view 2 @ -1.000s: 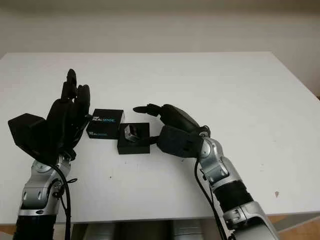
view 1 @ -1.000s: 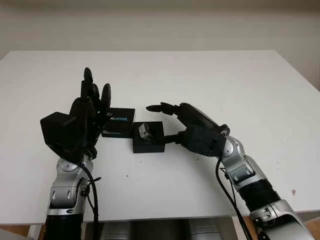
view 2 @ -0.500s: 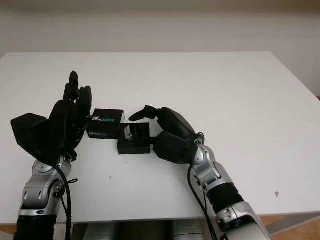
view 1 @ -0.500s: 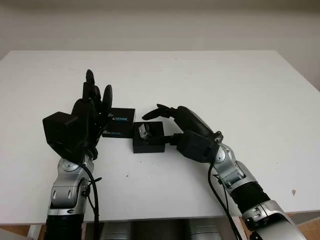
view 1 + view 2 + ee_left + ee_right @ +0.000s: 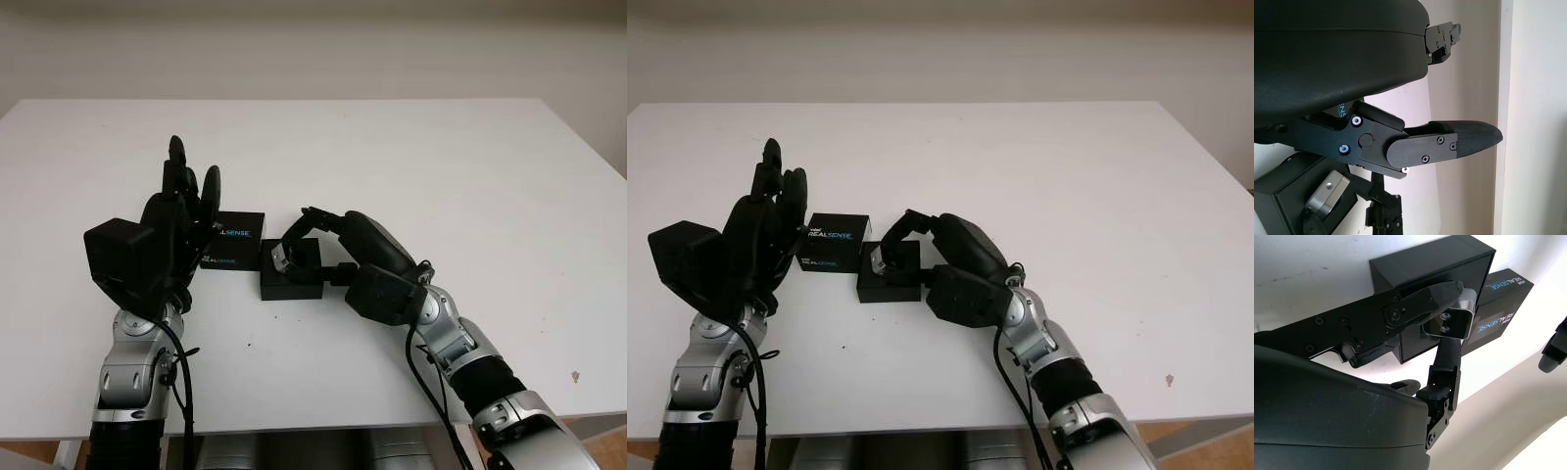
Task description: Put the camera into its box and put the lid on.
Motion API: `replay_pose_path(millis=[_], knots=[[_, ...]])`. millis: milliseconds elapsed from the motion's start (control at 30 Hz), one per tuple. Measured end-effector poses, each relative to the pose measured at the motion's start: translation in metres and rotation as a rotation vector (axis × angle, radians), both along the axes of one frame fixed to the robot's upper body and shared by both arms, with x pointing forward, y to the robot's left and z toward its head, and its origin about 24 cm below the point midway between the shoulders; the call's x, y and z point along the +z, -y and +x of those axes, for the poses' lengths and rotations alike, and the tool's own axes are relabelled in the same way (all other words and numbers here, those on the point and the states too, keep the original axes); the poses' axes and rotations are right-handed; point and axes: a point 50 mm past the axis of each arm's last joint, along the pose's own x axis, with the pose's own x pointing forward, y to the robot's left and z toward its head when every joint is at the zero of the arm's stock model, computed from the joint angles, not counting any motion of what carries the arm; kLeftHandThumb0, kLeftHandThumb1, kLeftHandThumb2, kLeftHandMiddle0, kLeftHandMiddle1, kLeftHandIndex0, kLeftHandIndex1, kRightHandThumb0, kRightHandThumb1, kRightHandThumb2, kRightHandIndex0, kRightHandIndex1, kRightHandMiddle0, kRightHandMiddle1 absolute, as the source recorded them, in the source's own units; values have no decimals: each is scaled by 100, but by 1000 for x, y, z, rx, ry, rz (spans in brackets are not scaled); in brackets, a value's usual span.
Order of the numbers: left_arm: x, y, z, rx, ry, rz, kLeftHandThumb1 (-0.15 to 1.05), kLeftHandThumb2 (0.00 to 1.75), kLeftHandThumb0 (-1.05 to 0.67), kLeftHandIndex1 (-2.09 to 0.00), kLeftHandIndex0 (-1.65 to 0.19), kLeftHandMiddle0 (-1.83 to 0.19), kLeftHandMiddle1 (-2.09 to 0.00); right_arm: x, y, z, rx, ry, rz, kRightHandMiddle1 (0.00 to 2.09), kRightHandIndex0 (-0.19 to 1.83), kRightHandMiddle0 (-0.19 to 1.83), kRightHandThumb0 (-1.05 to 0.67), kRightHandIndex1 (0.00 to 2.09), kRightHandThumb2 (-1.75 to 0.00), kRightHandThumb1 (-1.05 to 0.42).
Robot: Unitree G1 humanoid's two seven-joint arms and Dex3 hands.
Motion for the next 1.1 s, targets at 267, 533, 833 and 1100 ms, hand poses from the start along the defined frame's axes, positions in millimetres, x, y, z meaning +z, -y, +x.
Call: replay_pose_path(millis=[267,533,833,1100], knots=[[0,0,0,2,6,-10,105,53,-76,0,19,19,0,-2,-2,1,8,32,-20,130,42,45,-44,15,-6,-94],[1,-1,0,7,7,-10,105,52,-76,0,19,19,0,-7,-3,0,-3,69,-18,139,46,40,-46,21,-6,-98],[1,0,0,9,15,-8,105,51,-77,0,19,19,0,-9,-3,0,-23,100,1,151,38,32,-43,38,-5,-99],[0,1,0,7,4,1,105,53,-77,0,19,19,0,2,-1,1,-39,156,62,154,21,34,-44,75,-5,-98]])
